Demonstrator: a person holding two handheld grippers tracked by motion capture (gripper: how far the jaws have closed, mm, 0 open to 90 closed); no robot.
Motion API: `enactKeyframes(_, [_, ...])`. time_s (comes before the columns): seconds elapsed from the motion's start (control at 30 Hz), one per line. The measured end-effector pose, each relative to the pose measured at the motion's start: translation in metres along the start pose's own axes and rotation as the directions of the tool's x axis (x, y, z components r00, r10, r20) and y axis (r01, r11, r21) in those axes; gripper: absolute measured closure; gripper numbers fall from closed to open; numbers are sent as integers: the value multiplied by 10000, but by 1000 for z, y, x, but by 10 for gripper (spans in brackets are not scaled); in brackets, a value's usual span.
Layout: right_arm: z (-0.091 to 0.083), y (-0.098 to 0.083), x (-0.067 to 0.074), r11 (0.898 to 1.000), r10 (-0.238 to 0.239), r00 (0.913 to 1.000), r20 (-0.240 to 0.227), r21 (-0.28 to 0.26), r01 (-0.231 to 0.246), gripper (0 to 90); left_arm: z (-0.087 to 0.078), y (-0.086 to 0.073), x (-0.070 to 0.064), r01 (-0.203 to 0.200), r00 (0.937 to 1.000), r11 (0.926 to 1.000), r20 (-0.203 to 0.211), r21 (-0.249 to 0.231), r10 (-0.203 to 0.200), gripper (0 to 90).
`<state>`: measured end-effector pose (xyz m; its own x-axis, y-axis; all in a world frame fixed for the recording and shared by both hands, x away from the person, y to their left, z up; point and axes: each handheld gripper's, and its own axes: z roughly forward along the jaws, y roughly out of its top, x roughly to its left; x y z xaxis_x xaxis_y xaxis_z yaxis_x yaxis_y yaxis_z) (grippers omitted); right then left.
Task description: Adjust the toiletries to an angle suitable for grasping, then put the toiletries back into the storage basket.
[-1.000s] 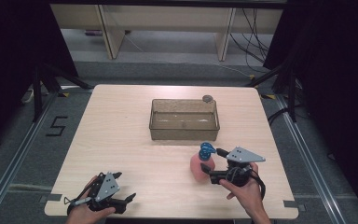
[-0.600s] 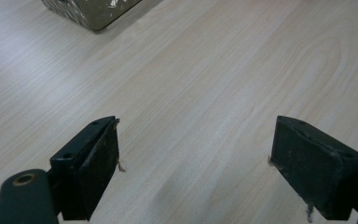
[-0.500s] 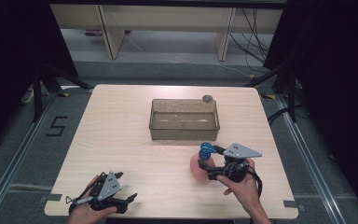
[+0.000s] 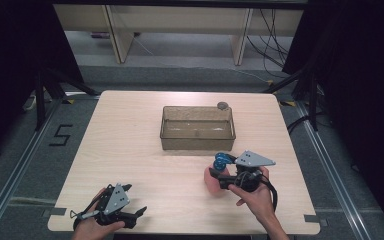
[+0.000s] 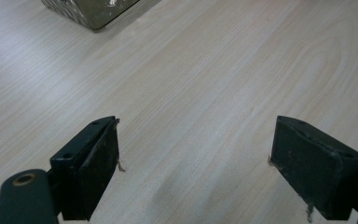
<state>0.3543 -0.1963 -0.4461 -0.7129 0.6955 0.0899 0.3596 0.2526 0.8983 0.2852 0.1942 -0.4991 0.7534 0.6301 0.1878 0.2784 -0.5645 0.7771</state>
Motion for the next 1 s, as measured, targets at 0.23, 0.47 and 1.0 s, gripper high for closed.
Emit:
enactKeyframes(0.23, [4, 0, 0, 10000, -23, 10000, -9, 80, 23, 358, -1, 0, 1, 55, 10000, 10000, 23, -19, -55, 148])
enactKeyframes(0.47, [9, 0, 0, 9994, -333, 9994, -63, 98, 333, 456, -1, 0, 0, 11, 10000, 10000, 81, 46, -12, 148])
enactKeyframes(1.0, [9, 2, 6, 9978, -654, 9964, 542, -18, 656, 532, -4, 1, -2, -101, 9999, 9999, 18, -60, 101, 148])
